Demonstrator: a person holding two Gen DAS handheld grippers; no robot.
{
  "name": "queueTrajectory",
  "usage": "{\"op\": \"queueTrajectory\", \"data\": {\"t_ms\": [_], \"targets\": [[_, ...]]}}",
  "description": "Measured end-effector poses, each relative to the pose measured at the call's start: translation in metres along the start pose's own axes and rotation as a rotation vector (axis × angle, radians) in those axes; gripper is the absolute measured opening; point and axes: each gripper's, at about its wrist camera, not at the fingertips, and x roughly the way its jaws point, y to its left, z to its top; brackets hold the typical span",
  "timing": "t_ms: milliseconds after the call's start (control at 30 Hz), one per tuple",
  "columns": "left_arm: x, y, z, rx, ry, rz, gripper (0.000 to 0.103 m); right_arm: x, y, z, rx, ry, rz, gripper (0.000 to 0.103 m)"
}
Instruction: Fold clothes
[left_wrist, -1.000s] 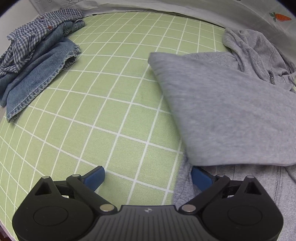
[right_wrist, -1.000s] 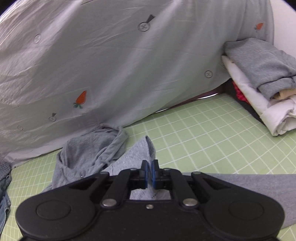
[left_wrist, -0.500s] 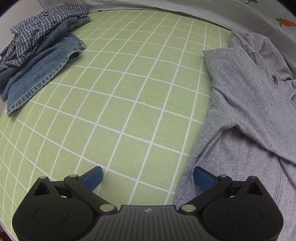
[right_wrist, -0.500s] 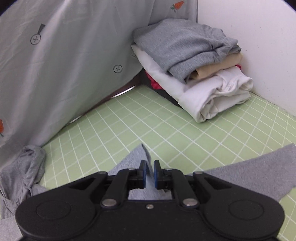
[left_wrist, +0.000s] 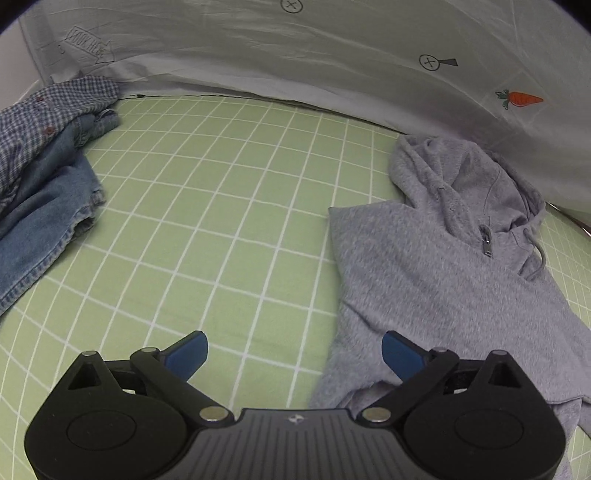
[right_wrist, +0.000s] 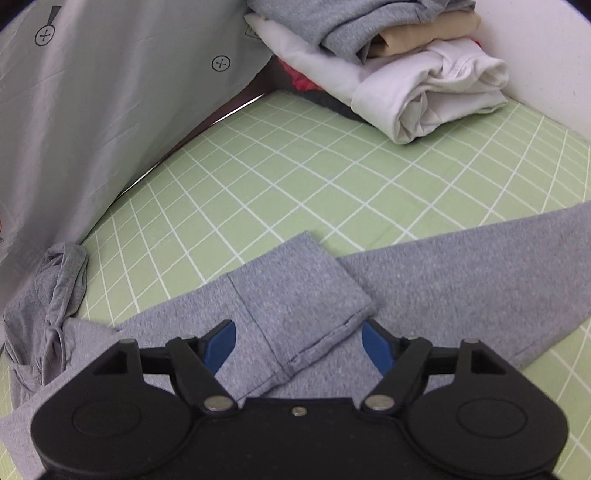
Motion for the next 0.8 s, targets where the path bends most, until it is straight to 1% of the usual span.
{"op": "queueTrajectory", "data": {"t_ms": [67, 100, 133, 167, 300, 367, 400, 433, 467, 500, 533, 633, 667, 700, 800], "targets": [[0.012, -0.013, 0.010, 0.012, 0.004, -0.008, 0.094, 0.005, -0.001, -0.001, 0.004, 0.008, -0.010, 0.076], [0.018, -0.018, 0.015, 0.017, 0.005, -0.011, 0.090, 0.007, -0.002, -0.001, 0.014, 0.003, -0.016, 0.076], [0.024, -0.024, 0.020, 0.022, 0.005, -0.014, 0.085, 0.009, -0.004, 0.000, 0.027, 0.001, -0.020, 0.076], [0.030, -0.029, 0.025, 0.028, 0.009, -0.017, 0.083, 0.011, -0.007, 0.001, 0.043, 0.002, -0.020, 0.076], [0.050, -0.043, 0.038, 0.062, 0.029, -0.017, 0.069, 0.015, -0.013, 0.003, 0.073, -0.016, -0.026, 0.076], [0.059, -0.046, 0.043, 0.057, 0.030, -0.018, 0.064, 0.016, -0.014, 0.005, 0.090, -0.030, -0.038, 0.076], [0.063, -0.046, 0.045, 0.043, 0.027, -0.023, 0.055, 0.016, -0.015, 0.006, 0.099, -0.035, -0.038, 0.076], [0.066, -0.045, 0.048, 0.030, 0.023, -0.033, 0.048, 0.017, -0.015, 0.007, 0.101, -0.039, -0.039, 0.075], [0.068, -0.046, 0.051, 0.019, 0.017, -0.044, 0.038, 0.018, -0.015, 0.008, 0.102, -0.044, -0.042, 0.071], [0.069, -0.047, 0.053, 0.021, 0.010, -0.044, 0.025, 0.019, -0.014, 0.008, 0.092, -0.048, -0.049, 0.064], [0.071, -0.049, 0.055, 0.032, 0.007, -0.041, 0.019, 0.019, -0.012, 0.009, 0.074, -0.052, -0.057, 0.061], [0.073, -0.051, 0.059, 0.034, -0.005, -0.033, 0.016, 0.020, -0.008, 0.009, 0.019, -0.062, -0.074, 0.036], [0.074, -0.050, 0.060, 0.022, -0.006, -0.035, 0.016, 0.019, -0.009, 0.009, 0.014, -0.066, -0.073, 0.015], [0.073, -0.047, 0.060, 0.004, -0.006, -0.038, 0.016, 0.018, -0.010, 0.009, 0.012, -0.070, -0.070, 0.009], [0.069, -0.039, 0.061, -0.034, -0.010, -0.027, 0.026, 0.008, -0.010, 0.010, 0.008, -0.096, -0.055, 0.009]]}}
